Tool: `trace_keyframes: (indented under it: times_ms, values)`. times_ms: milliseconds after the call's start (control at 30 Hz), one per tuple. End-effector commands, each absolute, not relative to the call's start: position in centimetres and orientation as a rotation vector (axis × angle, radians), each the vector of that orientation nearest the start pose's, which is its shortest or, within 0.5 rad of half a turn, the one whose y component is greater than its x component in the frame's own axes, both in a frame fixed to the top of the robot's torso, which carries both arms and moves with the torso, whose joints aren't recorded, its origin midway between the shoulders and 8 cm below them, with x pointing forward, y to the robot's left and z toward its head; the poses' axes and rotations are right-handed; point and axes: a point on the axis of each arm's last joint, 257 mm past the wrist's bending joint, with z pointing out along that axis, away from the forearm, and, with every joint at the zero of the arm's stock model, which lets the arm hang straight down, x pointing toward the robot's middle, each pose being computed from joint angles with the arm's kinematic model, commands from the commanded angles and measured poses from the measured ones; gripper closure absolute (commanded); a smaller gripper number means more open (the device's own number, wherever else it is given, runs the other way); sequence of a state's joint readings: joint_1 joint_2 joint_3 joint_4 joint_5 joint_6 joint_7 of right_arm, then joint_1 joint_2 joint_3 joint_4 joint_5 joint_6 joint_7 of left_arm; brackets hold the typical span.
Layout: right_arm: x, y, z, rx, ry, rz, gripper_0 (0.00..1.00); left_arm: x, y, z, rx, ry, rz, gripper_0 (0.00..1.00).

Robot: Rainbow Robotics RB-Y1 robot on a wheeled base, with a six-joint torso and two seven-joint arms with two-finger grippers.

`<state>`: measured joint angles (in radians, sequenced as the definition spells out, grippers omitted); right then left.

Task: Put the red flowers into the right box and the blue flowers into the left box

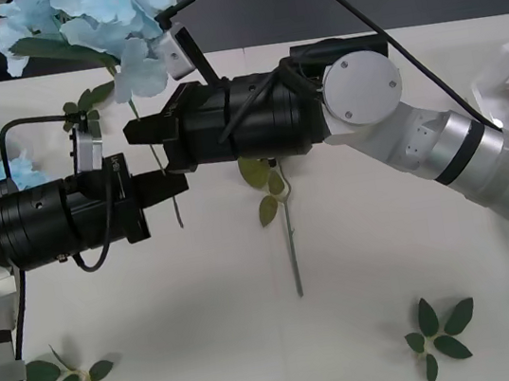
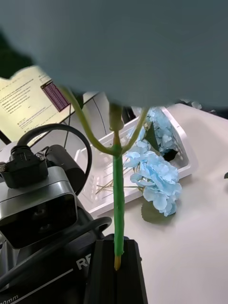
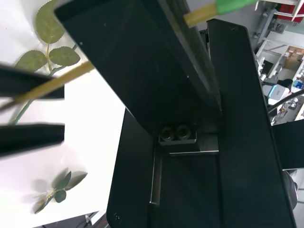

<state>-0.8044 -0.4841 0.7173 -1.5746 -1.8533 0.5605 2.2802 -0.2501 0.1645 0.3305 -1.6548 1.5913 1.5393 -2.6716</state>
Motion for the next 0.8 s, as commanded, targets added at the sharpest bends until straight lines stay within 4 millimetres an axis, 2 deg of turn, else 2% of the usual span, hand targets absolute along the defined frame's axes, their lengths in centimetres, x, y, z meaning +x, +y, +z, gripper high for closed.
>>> trace_keyframes:
  times_ms: [33, 100, 167, 233, 267, 633, 800]
  values:
    - [43.3, 15.1, -4.2, -1.025, 1.494, 1.169, 1.0, 41.6, 9.0, -11.1, 0.994, 1.388, -0.986, 1.0]
    - [43.5, 14.9, -4.3, -1.02, 1.501, 1.167, 0.98, 41.6, 9.2, -11.1, 0.989, 1.389, -0.986, 1.0]
    - [43.7, 14.6, -4.3, -1.013, 1.511, 1.169, 0.5, 41.6, 9.3, -11.1, 0.985, 1.388, -0.985, 1.0]
    - [43.8, 14.4, -4.2, -0.996, 1.518, 1.183, 0.15, 41.6, 9.4, -11.1, 0.981, 1.388, -0.984, 1.0]
    - [43.8, 14.3, -4.1, -0.991, 1.522, 1.19, 0.09, 41.6, 9.4, -11.1, 0.981, 1.391, -0.984, 1.0]
    - [44.8, 13.4, -3.9, -0.947, 1.539, 1.187, 0.07, 41.1, 10.6, -11.1, 0.944, 1.383, -1.002, 1.0]
    - [45.0, 11.3, -4.6, -0.957, 1.59, 1.19, 0.07, 40.8, 12.2, -11.0, 0.936, 1.387, -0.994, 1.0]
